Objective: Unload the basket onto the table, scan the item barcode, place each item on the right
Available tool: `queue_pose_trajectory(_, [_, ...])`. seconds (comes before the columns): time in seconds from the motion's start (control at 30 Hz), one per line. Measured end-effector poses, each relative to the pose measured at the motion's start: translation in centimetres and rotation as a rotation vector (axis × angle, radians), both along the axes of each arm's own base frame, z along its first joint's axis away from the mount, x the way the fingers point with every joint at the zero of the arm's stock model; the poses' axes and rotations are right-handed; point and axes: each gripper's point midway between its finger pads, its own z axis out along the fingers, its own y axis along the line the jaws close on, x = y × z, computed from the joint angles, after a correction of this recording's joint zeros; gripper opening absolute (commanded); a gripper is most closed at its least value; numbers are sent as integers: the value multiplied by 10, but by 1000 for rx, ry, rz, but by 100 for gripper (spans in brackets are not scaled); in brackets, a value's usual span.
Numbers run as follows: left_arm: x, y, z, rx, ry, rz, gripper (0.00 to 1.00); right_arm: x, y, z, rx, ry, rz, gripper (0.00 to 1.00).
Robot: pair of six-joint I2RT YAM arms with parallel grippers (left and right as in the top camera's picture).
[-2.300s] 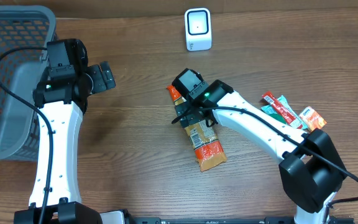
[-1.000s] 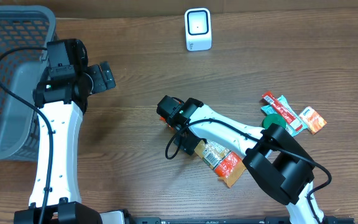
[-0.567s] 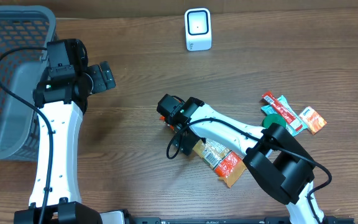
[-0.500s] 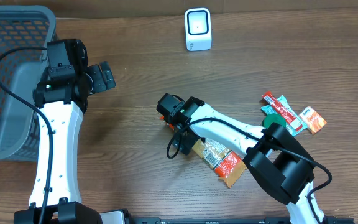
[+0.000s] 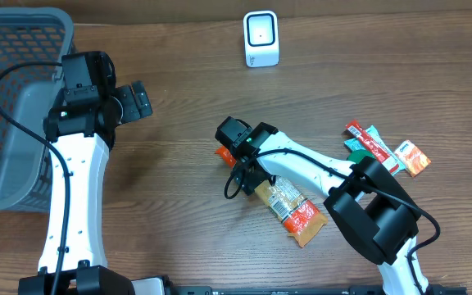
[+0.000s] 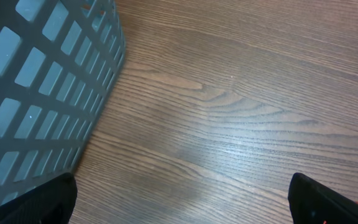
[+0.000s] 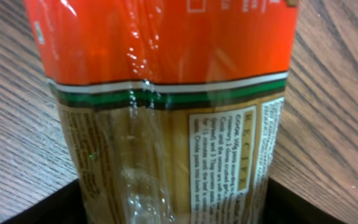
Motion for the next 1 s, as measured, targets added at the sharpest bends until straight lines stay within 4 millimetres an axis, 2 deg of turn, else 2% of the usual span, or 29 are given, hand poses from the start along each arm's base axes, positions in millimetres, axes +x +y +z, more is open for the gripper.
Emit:
queue_pose_trajectory(0.03, [0,0,0,0,0,0,100,-1,0,0,3,3,-2,70])
queue_pose_trajectory(0.17, [0,0,0,0,0,0,100,-2,2,0,6,2,9,36])
queue_pose_trajectory(0.2, [0,0,0,0,0,0,100,-2,3,2,8,-5,10,32])
queue_pose_trajectory(0.33, [0,0,0,0,0,0,100,-1,5,8,16,-19,10,31])
queue_pose_trajectory(0.47, [0,0,0,0,0,0,100,-1,4,8,15,-20,10,25])
queue_pose_trajectory(0.57, [0,0,0,0,0,0,100,-1,4,8,14,-20,11,8])
queue_pose_trajectory(0.77, [0,0,0,0,0,0,100,-1,3,8,10,-20,11,8])
queue_pose_trajectory(0.83, [0,0,0,0,0,0,100,-1,3,8,9,-19,11,30])
queue_pose_trajectory(0.93, [0,0,0,0,0,0,100,-2,2,8,4,-15,9,52])
queue_pose_trajectory(1.0, [0,0,0,0,0,0,100,-6,-2,5,-13,0,9,53])
